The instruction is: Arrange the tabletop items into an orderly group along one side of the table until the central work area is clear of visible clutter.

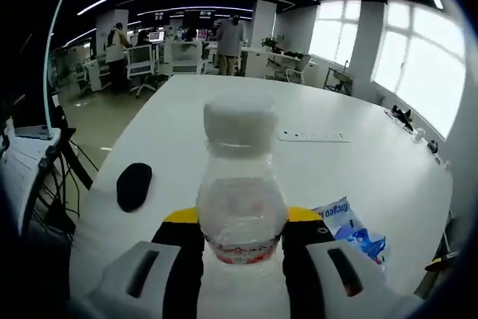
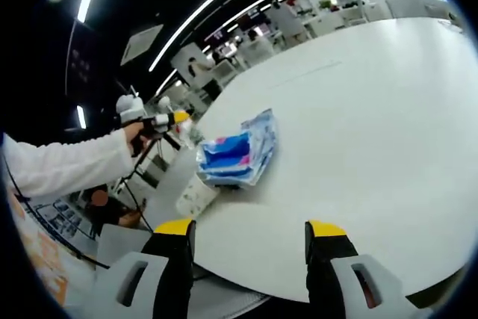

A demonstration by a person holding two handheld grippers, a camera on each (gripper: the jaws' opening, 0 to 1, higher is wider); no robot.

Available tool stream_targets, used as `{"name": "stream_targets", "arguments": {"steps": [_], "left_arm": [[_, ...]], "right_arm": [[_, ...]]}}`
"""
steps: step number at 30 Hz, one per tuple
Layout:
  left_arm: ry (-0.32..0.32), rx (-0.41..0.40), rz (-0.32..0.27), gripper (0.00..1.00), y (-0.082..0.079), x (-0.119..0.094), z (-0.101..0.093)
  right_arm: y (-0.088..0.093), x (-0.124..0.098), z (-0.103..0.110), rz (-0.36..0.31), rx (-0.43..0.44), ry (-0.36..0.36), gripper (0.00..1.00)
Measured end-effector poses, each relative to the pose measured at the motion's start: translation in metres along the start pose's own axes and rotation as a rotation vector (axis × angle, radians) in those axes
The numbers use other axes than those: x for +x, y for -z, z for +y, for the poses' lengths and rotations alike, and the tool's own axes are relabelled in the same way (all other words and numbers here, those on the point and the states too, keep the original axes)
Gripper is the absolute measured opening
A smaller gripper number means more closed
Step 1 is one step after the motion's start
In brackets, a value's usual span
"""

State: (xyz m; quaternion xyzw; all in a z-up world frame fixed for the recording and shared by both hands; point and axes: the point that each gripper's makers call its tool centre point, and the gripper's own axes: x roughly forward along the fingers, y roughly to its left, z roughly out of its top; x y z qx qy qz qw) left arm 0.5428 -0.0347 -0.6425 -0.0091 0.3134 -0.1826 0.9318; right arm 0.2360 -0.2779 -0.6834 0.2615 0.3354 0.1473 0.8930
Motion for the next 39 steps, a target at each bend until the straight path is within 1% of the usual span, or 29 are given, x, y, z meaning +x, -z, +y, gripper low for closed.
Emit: {"name": "stream_targets", "arguments": {"steps": [2,5,6,9,12,15,24,27,33,39], "left_arm": [[-0.001,0.002,-0.014,0.4,-0.004,0.003,0.003],[-0.004,0.021,-0.013,0.4,-0.007,0.009,0.006],[-0.006,0.028,-0.008,0.4,-0.007,0.011,0.007],[-0.02,0.031,0.036,0.39,0.002,0.02,0.015],[-0.028,0.034,0.046,0.39,0.004,0.023,0.019],[-0.031,0.028,0.043,0.4,0.002,0.026,0.022],[-0.021,0.028,0.046,0.4,-0.004,0.039,0.024],[-0.022,0.043,0.057,0.4,-0.003,0.043,0.025],[-0.021,0.05,0.058,0.4,0.0,0.05,0.024],[-0.018,0.064,0.067,0.4,0.004,0.052,0.022]], "right_arm": [[0.002,0.0,-0.001,0.003,0.006,0.004,0.6],[0.004,0.0,-0.002,0.009,0.012,0.01,0.6],[0.004,0.0,-0.003,0.011,0.012,0.012,0.59],[0.004,0.003,-0.003,0.015,0.018,0.015,0.59],[0.005,0.006,-0.002,0.026,0.019,0.013,0.6],[0.008,0.011,-0.001,0.043,0.014,0.009,0.6],[0.01,0.016,0.002,0.07,0.01,0.001,0.6],[0.011,0.018,0.003,0.078,0.011,0.002,0.6],[0.015,0.02,0.004,0.088,0.019,0.0,0.6],[0.016,0.02,0.005,0.091,0.025,0.001,0.6]]}}
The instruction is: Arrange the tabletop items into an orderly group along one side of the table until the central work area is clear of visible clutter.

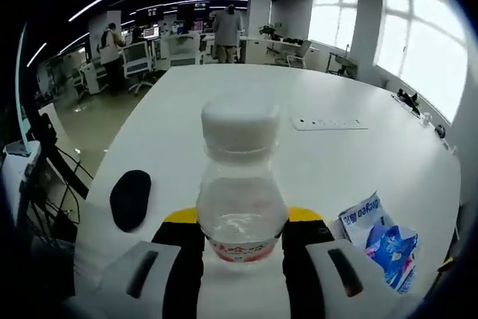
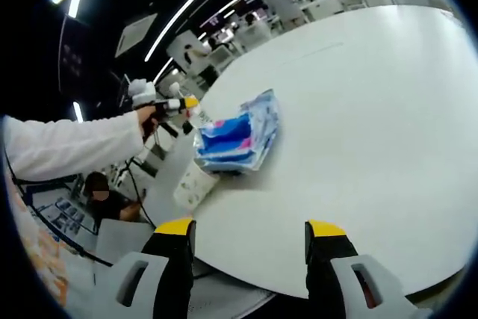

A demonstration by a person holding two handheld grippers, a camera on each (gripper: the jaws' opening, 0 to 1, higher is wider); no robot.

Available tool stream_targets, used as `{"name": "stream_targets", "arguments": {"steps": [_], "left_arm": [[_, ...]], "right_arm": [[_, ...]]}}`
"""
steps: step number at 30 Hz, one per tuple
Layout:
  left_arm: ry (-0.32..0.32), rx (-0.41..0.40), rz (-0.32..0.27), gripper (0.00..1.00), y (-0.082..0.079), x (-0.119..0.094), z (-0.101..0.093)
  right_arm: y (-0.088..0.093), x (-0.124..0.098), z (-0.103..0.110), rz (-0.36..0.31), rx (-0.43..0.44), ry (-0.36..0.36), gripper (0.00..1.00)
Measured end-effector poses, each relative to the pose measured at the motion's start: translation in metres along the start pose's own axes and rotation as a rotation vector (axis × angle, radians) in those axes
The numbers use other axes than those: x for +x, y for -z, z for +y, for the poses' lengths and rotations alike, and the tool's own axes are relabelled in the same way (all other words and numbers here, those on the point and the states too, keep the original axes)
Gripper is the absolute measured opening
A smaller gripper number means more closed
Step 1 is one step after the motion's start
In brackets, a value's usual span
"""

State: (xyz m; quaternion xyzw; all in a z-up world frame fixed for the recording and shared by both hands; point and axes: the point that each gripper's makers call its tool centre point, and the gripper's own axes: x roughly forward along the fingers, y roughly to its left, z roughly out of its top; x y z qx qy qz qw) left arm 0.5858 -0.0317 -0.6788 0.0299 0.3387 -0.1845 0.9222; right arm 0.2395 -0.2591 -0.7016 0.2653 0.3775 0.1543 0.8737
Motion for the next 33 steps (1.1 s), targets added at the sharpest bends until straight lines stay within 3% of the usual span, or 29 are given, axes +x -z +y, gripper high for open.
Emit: {"name": "stream_targets", "arguments": {"steps": [19,24,27,33], "left_arm": [[-0.019,0.046,-0.022,0.41,0.011,-0.007,-0.006],[-0.044,-0.004,-0.013,0.4,0.014,-0.009,-0.006],[-0.064,-0.101,0.002,0.4,0.017,-0.009,-0.005],[-0.074,-0.097,0.01,0.4,0.019,-0.011,-0.005]], "right_arm": [[0.006,0.006,0.005,0.032,-0.02,-0.018,0.59],[0.004,0.004,0.004,0.026,-0.022,-0.018,0.59],[0.004,0.003,0.004,0.022,-0.022,-0.019,0.59],[0.006,0.0,0.006,0.021,-0.023,-0.024,0.59]]}}
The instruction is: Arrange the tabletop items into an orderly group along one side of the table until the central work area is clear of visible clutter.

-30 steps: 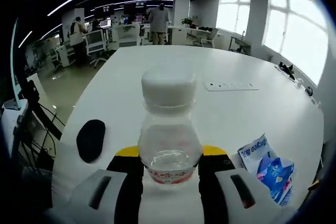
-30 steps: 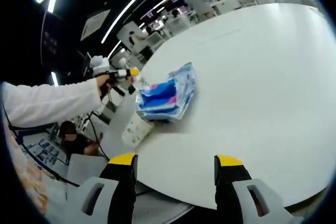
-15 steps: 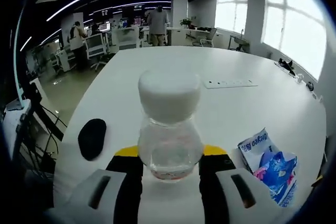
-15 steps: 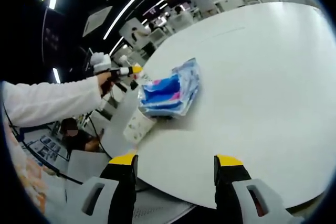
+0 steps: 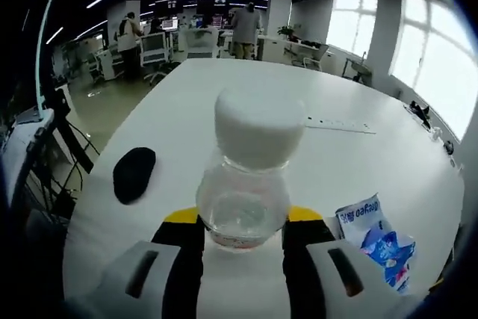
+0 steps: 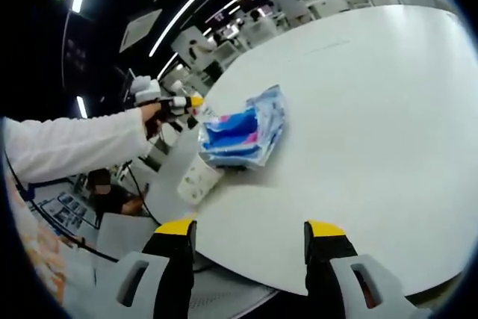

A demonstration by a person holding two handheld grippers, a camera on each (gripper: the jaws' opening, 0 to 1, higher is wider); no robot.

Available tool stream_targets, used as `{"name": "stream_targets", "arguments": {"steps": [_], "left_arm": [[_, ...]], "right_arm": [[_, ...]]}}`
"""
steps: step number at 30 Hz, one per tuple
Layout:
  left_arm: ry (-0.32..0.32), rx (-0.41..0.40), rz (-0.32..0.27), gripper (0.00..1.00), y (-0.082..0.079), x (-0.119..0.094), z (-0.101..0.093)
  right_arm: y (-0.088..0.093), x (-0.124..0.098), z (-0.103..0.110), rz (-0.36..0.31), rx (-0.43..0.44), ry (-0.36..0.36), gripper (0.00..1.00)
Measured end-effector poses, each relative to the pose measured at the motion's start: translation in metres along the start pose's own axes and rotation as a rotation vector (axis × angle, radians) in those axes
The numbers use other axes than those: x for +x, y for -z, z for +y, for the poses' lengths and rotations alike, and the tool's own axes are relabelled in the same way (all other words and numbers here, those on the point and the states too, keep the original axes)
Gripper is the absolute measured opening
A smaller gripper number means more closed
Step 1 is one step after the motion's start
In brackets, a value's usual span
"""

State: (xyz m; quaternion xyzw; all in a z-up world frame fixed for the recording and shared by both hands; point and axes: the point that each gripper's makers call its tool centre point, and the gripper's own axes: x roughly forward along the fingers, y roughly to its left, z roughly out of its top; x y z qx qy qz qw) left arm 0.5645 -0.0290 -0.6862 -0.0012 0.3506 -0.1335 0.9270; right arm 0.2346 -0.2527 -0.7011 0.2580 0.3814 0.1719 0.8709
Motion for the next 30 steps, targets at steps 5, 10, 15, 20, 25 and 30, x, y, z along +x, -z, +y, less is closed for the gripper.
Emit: {"name": "stream_targets", "arguments": {"steps": [5,10,15,20,25,30], "left_arm": [[0.001,-0.063,-0.079,0.63,-0.003,-0.018,0.0],[0.075,-0.043,-0.095,0.9,0.02,-0.049,-0.012],[0.111,0.038,-0.144,1.0,0.04,-0.093,-0.021],[0.125,0.216,-0.154,1.0,0.066,-0.145,-0.034],[0.137,0.241,-0.186,1.0,0.091,-0.187,-0.047],[0.146,0.252,-0.206,1.0,0.122,-0.22,-0.058]], "right_arm": [[-0.003,-0.003,-0.002,-0.017,0.002,0.001,0.59],[-0.007,-0.003,-0.001,-0.044,0.015,-0.012,0.59],[-0.007,-0.002,0.004,-0.05,0.001,-0.033,0.59],[-0.01,-0.006,0.01,-0.071,-0.018,-0.057,0.59],[-0.007,-0.01,0.011,-0.094,-0.025,-0.078,0.59],[0.0,-0.012,0.017,-0.105,-0.065,-0.117,0.6]]}}
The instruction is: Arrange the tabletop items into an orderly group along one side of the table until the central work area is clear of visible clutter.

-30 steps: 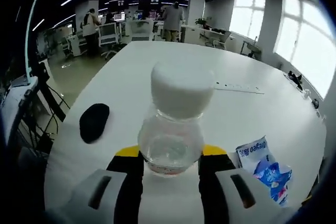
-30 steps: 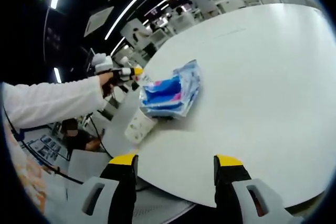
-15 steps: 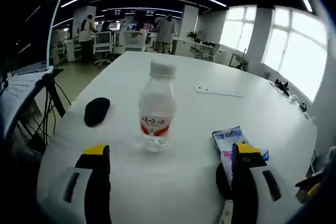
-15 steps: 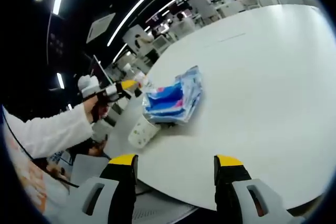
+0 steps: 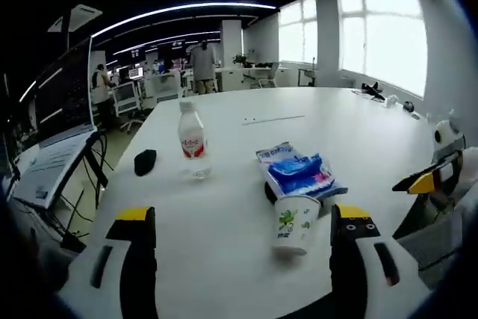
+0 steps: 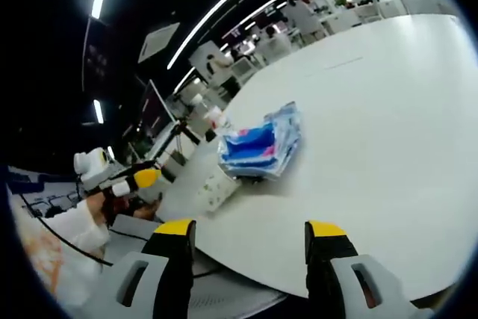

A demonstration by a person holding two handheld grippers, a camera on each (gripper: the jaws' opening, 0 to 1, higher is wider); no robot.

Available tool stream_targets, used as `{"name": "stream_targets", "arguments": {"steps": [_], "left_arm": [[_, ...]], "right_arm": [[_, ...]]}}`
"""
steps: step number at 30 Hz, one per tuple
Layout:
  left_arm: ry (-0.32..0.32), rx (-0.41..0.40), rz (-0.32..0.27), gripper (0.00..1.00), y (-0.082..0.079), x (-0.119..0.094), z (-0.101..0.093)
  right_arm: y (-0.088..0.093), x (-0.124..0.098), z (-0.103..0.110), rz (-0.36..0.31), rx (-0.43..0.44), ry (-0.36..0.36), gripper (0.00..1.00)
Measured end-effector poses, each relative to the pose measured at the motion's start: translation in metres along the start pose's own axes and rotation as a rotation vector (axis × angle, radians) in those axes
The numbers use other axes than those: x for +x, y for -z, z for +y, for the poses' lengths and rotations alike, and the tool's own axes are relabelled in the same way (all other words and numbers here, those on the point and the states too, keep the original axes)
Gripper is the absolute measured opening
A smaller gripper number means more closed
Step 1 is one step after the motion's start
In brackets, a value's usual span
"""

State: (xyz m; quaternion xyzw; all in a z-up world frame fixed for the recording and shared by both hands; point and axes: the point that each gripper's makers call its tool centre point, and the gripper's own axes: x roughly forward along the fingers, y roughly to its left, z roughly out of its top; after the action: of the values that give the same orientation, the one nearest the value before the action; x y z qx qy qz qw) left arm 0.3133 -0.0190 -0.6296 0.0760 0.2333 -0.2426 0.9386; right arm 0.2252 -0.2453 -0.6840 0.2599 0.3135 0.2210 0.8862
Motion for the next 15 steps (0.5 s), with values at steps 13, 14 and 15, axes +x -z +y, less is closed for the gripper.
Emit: {"name": "stream_targets", "arguments": {"steps": [13,14,15], "left_arm": [[0.009,-0.027,-0.121,1.0,0.026,-0.027,-0.025],[0.006,-0.022,-0.132,1.0,0.029,-0.024,-0.026],[0.009,0.01,-0.15,1.0,0.032,-0.018,-0.03]], "right_arm": [[-0.021,-0.005,0.008,-0.069,-0.119,-0.047,0.65],[-0.022,-0.005,0.011,-0.07,-0.129,-0.052,0.65],[-0.023,-0.005,0.014,-0.074,-0.142,-0.058,0.65]]}}
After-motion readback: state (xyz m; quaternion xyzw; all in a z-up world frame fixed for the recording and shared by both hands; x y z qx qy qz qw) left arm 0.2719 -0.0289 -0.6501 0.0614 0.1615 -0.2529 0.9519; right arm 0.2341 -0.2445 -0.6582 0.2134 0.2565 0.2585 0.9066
